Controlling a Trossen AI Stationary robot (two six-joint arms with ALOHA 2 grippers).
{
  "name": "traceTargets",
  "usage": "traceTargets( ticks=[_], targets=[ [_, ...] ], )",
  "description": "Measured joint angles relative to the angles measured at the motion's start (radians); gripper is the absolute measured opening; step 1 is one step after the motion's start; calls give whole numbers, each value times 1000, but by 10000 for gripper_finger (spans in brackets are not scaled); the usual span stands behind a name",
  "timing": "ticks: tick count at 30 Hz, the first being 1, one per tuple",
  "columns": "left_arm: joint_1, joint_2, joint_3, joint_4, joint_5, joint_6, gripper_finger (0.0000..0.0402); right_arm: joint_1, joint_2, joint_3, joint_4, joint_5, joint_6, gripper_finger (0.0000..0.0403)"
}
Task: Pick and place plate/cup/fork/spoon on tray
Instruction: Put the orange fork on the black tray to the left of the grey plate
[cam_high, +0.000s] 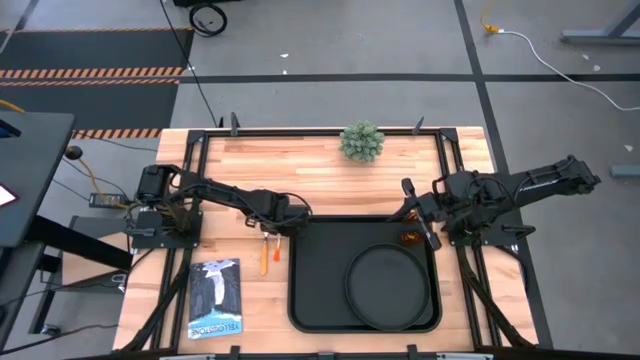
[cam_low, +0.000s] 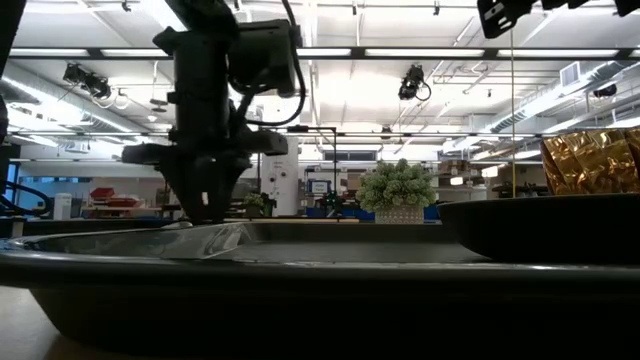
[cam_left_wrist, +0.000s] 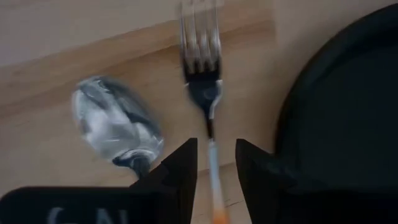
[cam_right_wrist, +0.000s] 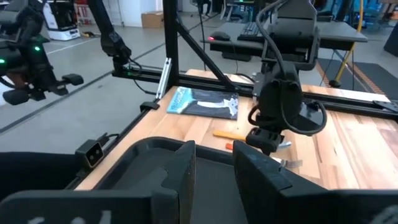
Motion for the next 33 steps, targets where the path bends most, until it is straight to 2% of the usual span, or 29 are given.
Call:
traceTargets(
  ticks=[16, 33],
  targets=[
    [0, 61, 1, 31, 17, 26, 107, 12, -6, 1, 15, 8, 4, 114],
    [0, 66, 3, 21, 9, 10, 17, 11, -23, 1, -35, 8, 0, 114]
  ],
)
